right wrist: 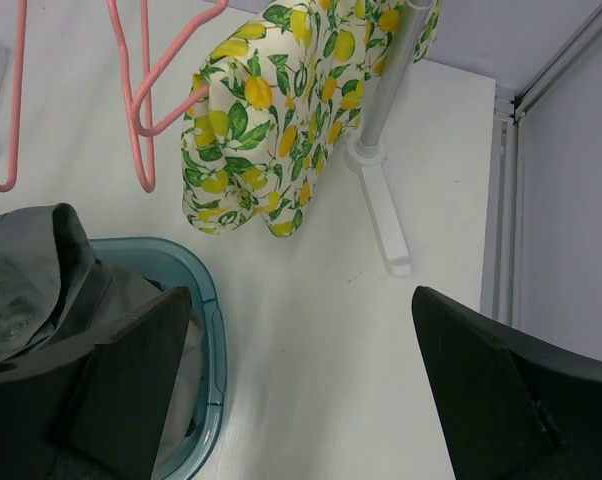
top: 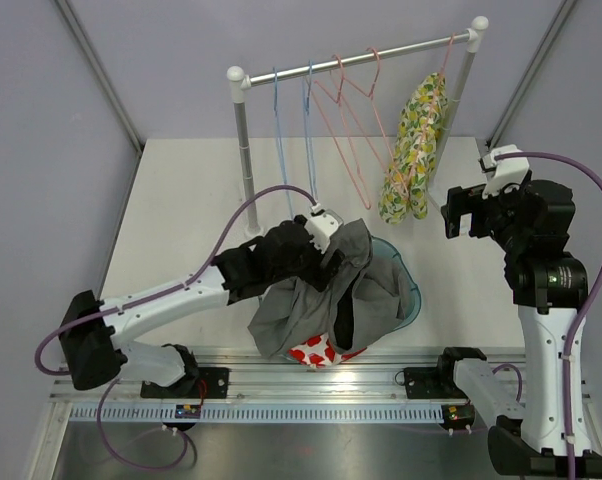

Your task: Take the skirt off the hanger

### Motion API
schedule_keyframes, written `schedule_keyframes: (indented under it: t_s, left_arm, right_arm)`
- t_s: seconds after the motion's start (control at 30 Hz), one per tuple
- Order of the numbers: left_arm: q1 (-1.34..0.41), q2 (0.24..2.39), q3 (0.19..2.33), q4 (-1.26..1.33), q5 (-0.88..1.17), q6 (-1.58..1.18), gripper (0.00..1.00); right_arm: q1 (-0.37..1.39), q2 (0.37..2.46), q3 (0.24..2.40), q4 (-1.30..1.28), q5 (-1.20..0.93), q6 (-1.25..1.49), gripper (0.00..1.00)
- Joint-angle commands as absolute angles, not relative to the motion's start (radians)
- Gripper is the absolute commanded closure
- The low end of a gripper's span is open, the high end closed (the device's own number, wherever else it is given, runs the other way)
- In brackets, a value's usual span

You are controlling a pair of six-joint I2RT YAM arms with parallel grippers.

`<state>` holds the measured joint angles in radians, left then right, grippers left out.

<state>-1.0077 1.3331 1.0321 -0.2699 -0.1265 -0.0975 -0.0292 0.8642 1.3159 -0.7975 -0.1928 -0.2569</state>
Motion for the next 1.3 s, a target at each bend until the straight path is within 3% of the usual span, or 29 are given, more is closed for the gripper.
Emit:
schedule_keyframes:
  t_s: [0.0, 0.3, 0.47, 0.57, 0.77, 1.07, 1.17, 1.27]
  left_arm:
    - [-1.009, 1.255, 1.069, -0.270, -0.110, -0.074, 0.11]
    - [-1.009, 1.120, 1.089, -0.325, -0.006, 0.030, 0.01]
    - [-1.009, 0.962, 1.048, -0.322, 0.054, 0.069, 0.01]
    - [-1.009, 0.846, 0.993, -0.318, 0.005, 0.072, 0.01]
    - [-1.009, 0.649, 0.848, -0.293, -0.109, 0.005, 0.01]
    - [-1.008, 0.491, 0.775, -0.293, -0.149, -0.150, 0.01]
    - [-1.009, 0.474, 0.756, -0.291, -0.158, -0.166, 0.01]
    - [-1.009, 0.469, 0.752, -0.293, -0.166, -0.178, 0.01]
  right_arm:
    - [-0.035, 0.874, 1.376, -0.790, -0.219, -0.242, 0.01]
    - [-0.035, 0.965, 1.485, -0.828, -0.330, -0.219, 0.01]
    - [-0.035, 1.162, 1.762, -0.897, -0.393, -0.080, 0.01]
    - [-0.035, 1.307, 1.903, -0.881, -0.335, 0.120, 0.10]
    - [-0.035, 1.500, 2.035, -0.838, -0.258, 0.178, 0.30]
    - [0.044, 1.637, 2.040, -0.760, -0.085, 0.118, 0.36]
    - [0.067, 1.661, 2.042, -0.753, -0.037, 0.083, 0.48]
    - [0.081, 1.664, 2.052, -0.743, -0.006, 0.048, 0.81]
